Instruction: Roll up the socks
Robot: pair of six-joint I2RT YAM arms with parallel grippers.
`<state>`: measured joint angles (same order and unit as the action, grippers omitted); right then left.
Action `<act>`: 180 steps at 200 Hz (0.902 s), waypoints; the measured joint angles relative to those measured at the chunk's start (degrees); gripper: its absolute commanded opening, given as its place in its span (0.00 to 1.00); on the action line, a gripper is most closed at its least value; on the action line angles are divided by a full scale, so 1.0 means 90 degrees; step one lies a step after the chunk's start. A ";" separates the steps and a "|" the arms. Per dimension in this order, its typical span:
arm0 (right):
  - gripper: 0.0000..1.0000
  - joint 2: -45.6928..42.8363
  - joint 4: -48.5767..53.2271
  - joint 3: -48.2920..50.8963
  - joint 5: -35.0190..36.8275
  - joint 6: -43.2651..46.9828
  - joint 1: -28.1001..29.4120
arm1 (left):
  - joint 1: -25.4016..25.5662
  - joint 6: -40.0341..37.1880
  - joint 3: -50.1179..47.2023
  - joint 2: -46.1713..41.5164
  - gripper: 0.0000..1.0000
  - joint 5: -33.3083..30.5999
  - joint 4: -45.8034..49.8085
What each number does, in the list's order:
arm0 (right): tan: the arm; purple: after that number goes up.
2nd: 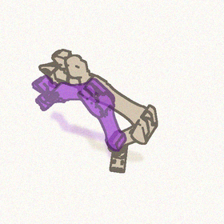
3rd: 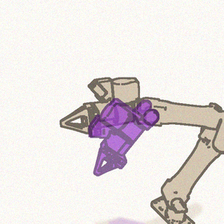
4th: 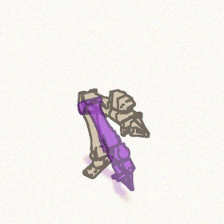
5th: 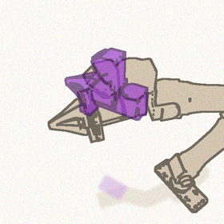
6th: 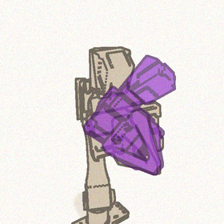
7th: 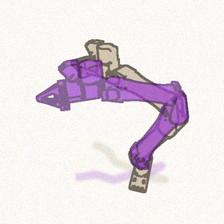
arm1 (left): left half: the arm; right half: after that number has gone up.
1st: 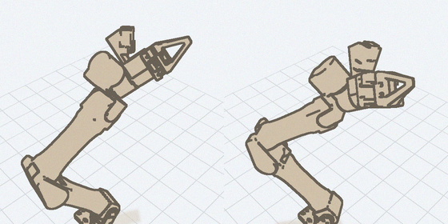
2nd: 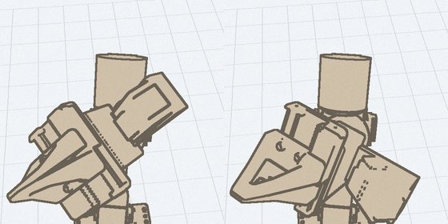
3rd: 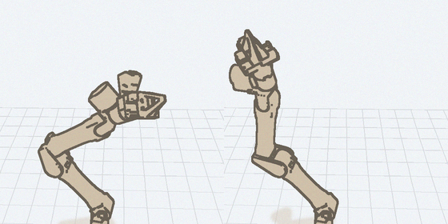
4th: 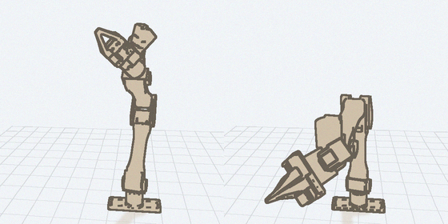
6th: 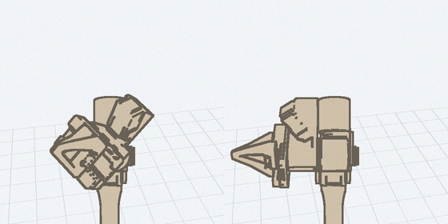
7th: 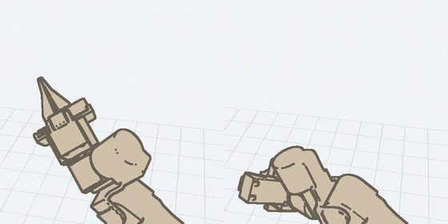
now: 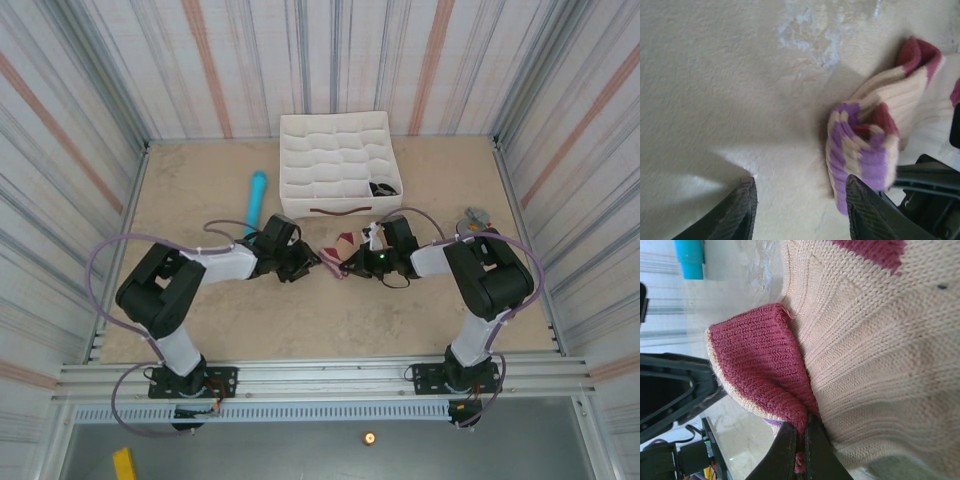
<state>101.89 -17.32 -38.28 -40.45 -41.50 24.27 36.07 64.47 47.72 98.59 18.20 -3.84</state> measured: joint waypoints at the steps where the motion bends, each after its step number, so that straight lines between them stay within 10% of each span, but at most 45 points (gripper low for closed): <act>1: 0.00 0.0000 0.0000 0.0000 0.0000 0.0000 0.0000 | 0.0000 0.0010 0.0002 0.0007 0.49 0.0005 -0.0012; 180: 0.00 0.0010 0.0153 -0.0066 -0.0063 0.0019 -0.0070 | 0.0260 0.0374 0.0777 0.0942 0.44 -0.0005 -0.0726</act>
<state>101.97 -15.94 -38.87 -41.01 -41.32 23.64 38.41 67.83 54.72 107.07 18.15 -10.37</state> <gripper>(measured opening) 0.060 0.462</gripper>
